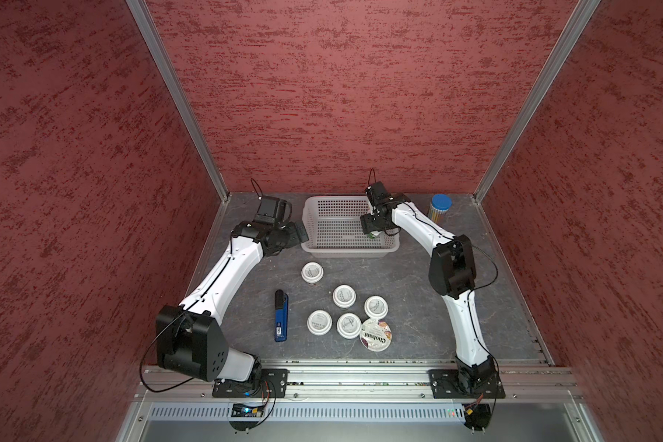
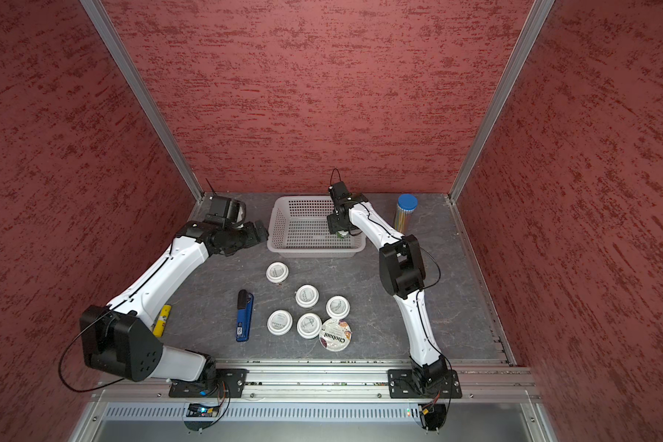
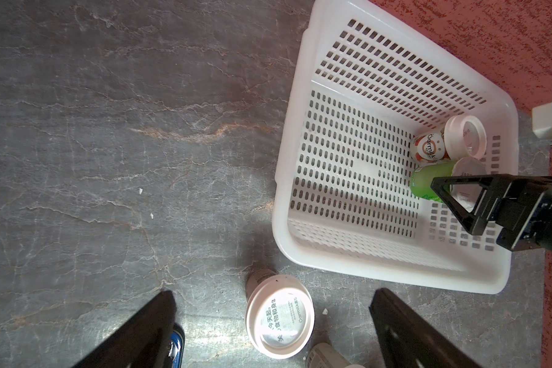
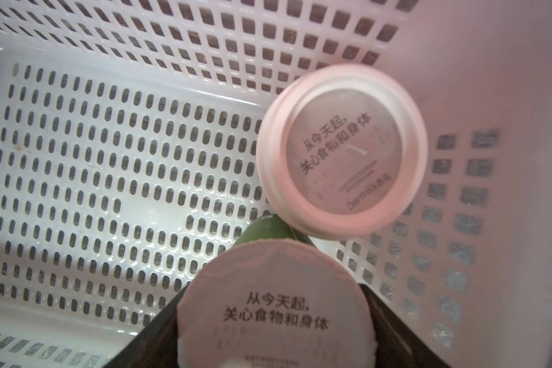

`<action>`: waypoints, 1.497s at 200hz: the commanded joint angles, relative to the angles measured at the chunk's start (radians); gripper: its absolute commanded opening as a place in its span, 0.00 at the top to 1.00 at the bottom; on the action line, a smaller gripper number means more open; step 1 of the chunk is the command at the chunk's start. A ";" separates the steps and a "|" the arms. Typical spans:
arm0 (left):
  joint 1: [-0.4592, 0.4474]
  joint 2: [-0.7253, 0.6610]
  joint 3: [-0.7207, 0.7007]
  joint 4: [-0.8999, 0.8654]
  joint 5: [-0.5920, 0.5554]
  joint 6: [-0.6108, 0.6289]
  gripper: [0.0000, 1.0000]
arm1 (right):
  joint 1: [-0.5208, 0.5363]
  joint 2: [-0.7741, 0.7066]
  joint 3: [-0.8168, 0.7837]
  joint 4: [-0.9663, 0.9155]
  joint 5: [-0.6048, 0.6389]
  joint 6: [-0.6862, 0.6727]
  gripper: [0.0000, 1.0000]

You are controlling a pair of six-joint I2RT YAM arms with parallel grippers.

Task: Put the yogurt in the basket
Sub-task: Place the yogurt in the basket.

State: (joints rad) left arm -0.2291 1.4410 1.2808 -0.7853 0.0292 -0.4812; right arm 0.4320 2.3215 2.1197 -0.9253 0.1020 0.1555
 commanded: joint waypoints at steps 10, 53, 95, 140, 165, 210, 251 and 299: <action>0.010 0.007 -0.003 0.008 0.012 0.013 0.00 | -0.012 0.023 0.037 -0.001 0.011 -0.011 0.20; 0.010 0.006 -0.004 0.006 0.008 0.014 0.00 | -0.013 0.042 0.051 -0.007 0.026 -0.019 0.17; 0.011 0.005 -0.003 0.005 0.006 0.016 0.00 | -0.014 0.032 0.071 -0.024 0.033 -0.027 0.13; 0.011 0.007 -0.007 0.006 0.008 0.015 0.00 | -0.005 -0.004 0.073 -0.025 0.042 -0.042 0.13; 0.011 0.001 -0.007 0.005 0.005 0.015 0.00 | -0.001 -0.001 0.074 -0.032 0.062 -0.051 0.13; 0.013 -0.003 -0.002 -0.001 0.005 0.018 0.00 | -0.001 0.001 0.069 -0.035 0.085 -0.064 0.16; 0.013 -0.007 -0.008 -0.006 0.004 0.015 0.00 | -0.002 -0.001 0.067 -0.030 0.100 -0.076 0.17; 0.013 -0.012 -0.008 -0.009 0.000 0.015 0.00 | -0.001 -0.001 0.065 -0.027 0.108 -0.084 0.17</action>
State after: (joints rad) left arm -0.2241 1.4410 1.2800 -0.7898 0.0284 -0.4774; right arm 0.4294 2.3528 2.1666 -0.9405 0.1814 0.0849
